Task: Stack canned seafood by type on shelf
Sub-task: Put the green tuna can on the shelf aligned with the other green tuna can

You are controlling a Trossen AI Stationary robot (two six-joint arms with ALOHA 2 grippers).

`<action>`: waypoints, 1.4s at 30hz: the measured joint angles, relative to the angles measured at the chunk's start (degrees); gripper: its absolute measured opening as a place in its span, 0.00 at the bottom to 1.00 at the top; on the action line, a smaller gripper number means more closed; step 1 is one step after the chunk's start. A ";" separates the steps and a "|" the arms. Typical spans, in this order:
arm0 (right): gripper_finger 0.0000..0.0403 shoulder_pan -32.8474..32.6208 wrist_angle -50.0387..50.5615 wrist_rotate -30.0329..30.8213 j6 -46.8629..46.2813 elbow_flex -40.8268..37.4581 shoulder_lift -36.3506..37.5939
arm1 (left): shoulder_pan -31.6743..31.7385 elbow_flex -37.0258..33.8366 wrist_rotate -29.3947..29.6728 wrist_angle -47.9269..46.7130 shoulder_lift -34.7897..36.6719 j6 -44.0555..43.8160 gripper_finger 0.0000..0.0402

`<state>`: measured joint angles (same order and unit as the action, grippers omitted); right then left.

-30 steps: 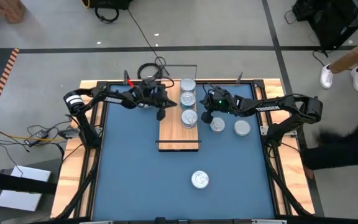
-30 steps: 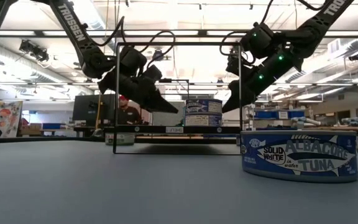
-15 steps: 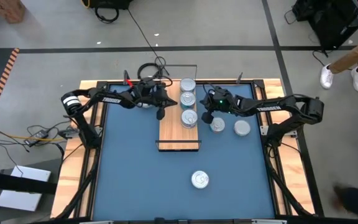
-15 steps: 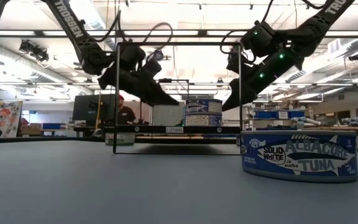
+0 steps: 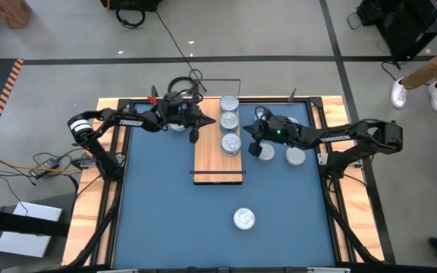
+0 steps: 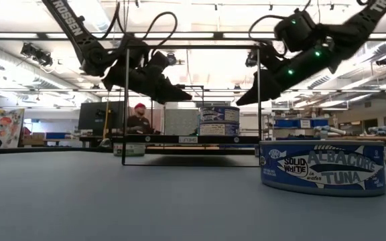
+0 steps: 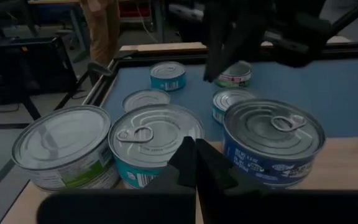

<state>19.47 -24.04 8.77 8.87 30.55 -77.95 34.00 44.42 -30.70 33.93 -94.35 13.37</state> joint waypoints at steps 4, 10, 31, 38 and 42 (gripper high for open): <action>0.00 -0.98 -4.95 -0.35 -2.64 -3.94 0.26 | -0.02 -1.53 -0.02 4.62 0.01 -1.95 0.00; 0.00 -5.00 -2.64 -0.83 -4.40 -5.38 3.68 | -0.41 -2.77 -0.36 5.39 2.84 -3.11 0.00; 0.00 -18.02 13.56 15.28 -6.78 -5.38 15.50 | -11.71 -11.53 8.48 11.74 8.96 -1.87 0.00; 0.00 -19.56 15.19 15.17 -9.19 -5.38 15.62 | -14.95 -15.93 8.79 16.06 9.29 -2.02 0.00; 0.00 -20.64 15.80 15.24 -9.36 -5.38 16.19 | -15.52 -17.83 9.31 16.53 10.90 -2.03 0.00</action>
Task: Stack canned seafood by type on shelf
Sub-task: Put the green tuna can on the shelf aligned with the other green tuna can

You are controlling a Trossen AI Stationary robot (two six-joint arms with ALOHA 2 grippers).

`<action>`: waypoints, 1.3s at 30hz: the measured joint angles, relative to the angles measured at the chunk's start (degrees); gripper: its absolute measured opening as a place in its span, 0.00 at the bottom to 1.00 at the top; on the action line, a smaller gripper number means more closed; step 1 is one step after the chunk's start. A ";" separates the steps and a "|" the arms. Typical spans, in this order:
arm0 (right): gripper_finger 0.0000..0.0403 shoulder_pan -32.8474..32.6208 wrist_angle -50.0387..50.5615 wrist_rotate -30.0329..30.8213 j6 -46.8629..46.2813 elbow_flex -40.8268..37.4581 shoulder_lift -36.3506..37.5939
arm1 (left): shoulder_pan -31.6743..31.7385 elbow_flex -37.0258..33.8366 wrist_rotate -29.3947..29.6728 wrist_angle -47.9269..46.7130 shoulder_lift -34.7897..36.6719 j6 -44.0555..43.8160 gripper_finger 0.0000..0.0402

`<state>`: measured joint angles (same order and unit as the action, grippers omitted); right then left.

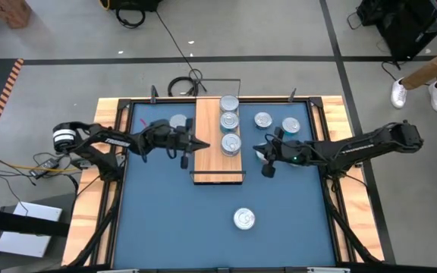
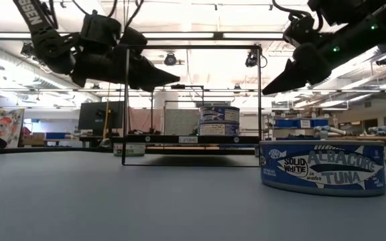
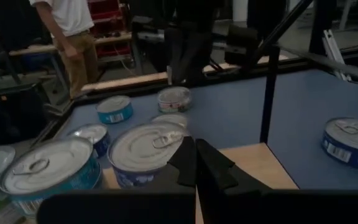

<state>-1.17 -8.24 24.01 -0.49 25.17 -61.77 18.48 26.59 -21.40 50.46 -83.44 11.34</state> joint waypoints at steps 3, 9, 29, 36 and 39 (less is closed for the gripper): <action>0.00 -0.31 1.49 0.09 -0.70 0.00 1.23 | -0.16 -2.22 0.45 -0.23 2.49 0.00 0.00; 0.00 -1.19 5.47 -0.33 -4.36 0.00 4.97 | -1.21 -6.67 0.51 0.54 9.49 -0.52 0.00; 0.01 -5.08 35.17 -4.02 -20.37 10.86 7.42 | -5.77 -13.49 2.55 0.68 16.62 -0.53 0.00; 0.01 -9.57 57.56 -7.62 -37.15 17.42 7.46 | -6.98 -13.49 2.54 0.98 16.64 0.28 0.00; 0.01 -10.65 61.24 -8.82 -44.65 17.42 7.21 | -7.42 -13.49 2.57 0.94 16.64 0.29 0.00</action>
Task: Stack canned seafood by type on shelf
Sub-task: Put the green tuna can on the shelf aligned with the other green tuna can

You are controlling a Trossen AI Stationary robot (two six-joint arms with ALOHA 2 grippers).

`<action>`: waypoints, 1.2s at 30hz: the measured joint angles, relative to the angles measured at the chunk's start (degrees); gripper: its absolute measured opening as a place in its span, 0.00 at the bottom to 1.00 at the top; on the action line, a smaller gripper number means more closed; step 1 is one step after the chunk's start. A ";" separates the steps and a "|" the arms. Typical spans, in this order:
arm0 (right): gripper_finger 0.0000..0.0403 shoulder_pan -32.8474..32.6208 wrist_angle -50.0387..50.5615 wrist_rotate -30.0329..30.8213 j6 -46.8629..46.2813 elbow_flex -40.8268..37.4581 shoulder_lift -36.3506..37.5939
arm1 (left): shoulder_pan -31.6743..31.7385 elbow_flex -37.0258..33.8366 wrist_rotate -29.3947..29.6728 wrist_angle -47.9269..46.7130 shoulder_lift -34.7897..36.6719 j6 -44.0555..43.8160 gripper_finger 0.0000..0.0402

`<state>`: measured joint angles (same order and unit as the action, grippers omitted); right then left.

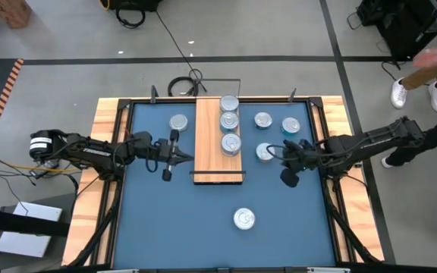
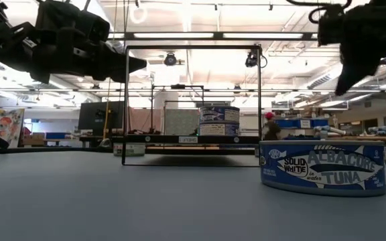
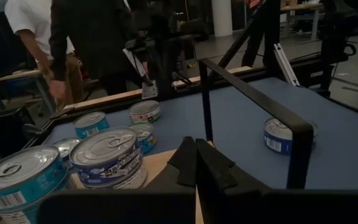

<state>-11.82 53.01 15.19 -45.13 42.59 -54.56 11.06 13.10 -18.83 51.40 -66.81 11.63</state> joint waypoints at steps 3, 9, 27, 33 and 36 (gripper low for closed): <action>0.01 -0.11 4.20 0.92 -6.14 0.02 -1.40 | -0.31 0.00 0.00 0.12 0.00 0.01 0.00; 0.01 1.94 13.92 4.74 -16.52 0.02 -5.42 | -0.31 0.00 0.13 0.11 0.84 -0.20 0.00; 0.01 8.30 14.55 2.62 -12.80 -3.27 -11.92 | -2.36 0.00 0.15 -0.42 4.42 -0.32 0.00; 0.01 10.34 12.70 3.78 -13.67 -8.39 -11.88 | -2.56 0.00 0.17 -0.33 4.42 -0.32 0.00; 0.01 10.83 10.20 3.54 -13.62 -10.27 -11.88 | -2.56 0.01 0.17 -0.26 4.42 -0.32 0.00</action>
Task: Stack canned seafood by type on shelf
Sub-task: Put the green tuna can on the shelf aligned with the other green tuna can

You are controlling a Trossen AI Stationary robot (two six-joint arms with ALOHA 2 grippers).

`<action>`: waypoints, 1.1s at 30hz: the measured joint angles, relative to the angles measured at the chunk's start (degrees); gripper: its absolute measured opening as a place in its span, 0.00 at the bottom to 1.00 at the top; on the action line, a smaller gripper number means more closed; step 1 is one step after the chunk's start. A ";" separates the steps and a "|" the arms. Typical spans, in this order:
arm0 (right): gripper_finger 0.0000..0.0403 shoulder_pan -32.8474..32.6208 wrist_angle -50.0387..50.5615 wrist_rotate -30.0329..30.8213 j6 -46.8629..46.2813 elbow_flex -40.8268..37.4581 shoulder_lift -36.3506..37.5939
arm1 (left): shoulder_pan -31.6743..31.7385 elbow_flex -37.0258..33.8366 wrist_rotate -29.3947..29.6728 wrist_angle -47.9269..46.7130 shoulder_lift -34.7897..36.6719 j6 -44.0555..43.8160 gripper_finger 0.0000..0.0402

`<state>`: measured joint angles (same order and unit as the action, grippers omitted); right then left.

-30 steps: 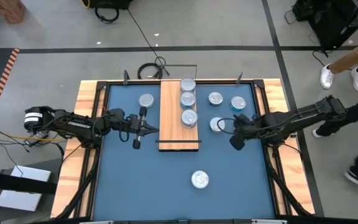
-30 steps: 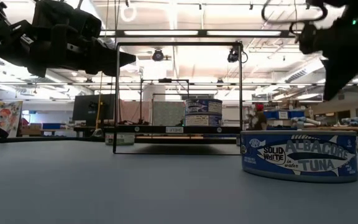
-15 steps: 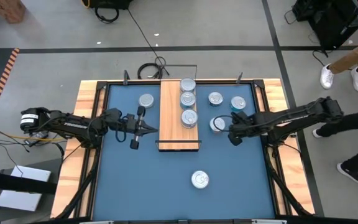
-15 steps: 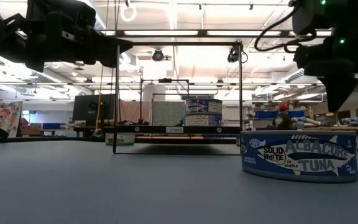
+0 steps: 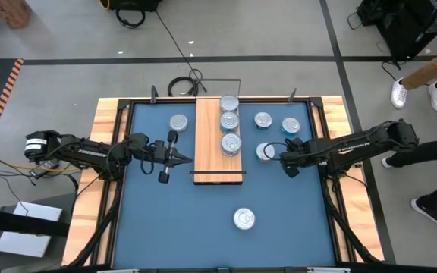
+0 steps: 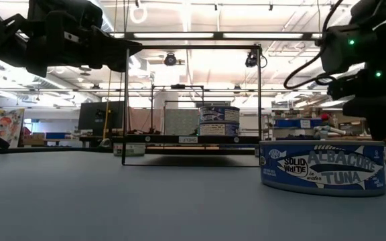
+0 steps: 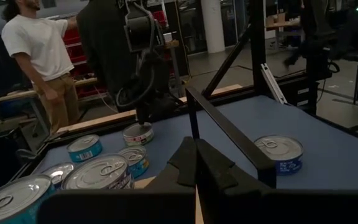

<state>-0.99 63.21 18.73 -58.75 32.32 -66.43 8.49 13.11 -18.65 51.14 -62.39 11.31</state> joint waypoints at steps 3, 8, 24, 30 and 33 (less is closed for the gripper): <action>0.01 0.06 -1.77 -2.30 0.27 -0.62 0.00 | 0.00 -0.01 0.00 0.04 0.00 0.00 0.00; 0.01 -1.42 -3.72 -7.87 -0.17 -0.15 0.18 | 0.00 0.01 0.01 0.04 0.00 -0.07 0.00; 0.01 -17.17 -23.15 -17.13 -9.44 2.00 -3.07 | 0.00 0.01 0.02 -0.06 0.07 -1.12 0.00; 0.01 -24.23 -33.66 -17.41 -12.02 3.49 -8.15 | 0.00 0.04 0.02 0.09 0.63 -1.14 0.00; 0.01 -26.91 -33.01 -17.56 -11.72 7.23 -11.80 | 0.00 0.04 0.02 -0.04 0.63 -1.13 0.00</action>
<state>-27.90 30.20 1.16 -70.48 39.55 -78.23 8.49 13.15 -18.63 51.10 -61.76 10.18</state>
